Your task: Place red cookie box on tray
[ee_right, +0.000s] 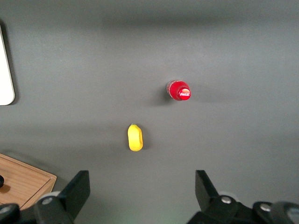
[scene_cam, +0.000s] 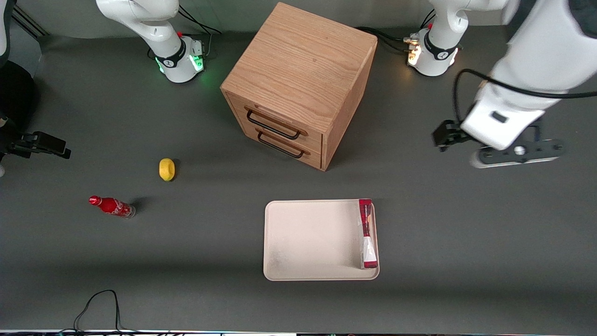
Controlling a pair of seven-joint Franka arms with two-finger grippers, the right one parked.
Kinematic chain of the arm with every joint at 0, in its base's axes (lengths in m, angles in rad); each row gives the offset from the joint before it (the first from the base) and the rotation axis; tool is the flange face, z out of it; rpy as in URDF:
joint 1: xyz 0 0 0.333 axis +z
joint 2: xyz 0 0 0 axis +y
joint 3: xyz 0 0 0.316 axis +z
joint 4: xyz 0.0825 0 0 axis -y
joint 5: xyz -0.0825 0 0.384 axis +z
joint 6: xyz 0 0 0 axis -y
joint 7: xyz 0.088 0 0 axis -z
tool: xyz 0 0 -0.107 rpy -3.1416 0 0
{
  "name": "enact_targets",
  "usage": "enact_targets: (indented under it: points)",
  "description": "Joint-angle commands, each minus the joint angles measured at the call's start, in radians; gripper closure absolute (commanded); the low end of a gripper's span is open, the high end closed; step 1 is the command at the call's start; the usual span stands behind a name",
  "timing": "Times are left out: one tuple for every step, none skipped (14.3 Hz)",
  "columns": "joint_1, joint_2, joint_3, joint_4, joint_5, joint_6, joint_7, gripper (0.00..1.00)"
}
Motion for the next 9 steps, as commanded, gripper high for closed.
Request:
enact_targets:
  points:
    - [0.088,-0.166,0.003,-0.268,-0.037,0.108,0.084,0.00]
    - [0.111,-0.195,0.004,-0.323,-0.039,0.140,0.113,0.00]
    - [0.134,-0.225,0.006,-0.372,-0.039,0.168,0.144,0.00]
    - [0.167,-0.255,0.006,-0.417,-0.042,0.188,0.185,0.00]
    - [0.204,-0.277,0.007,-0.445,-0.066,0.200,0.231,0.00]
    - [0.247,-0.288,0.011,-0.451,-0.094,0.199,0.268,0.00]
    - [0.267,-0.289,0.015,-0.450,-0.106,0.197,0.295,0.00]
    - [0.255,-0.291,0.059,-0.448,-0.111,0.197,0.308,0.00]
    - [0.210,-0.289,0.113,-0.443,-0.114,0.196,0.310,0.00]
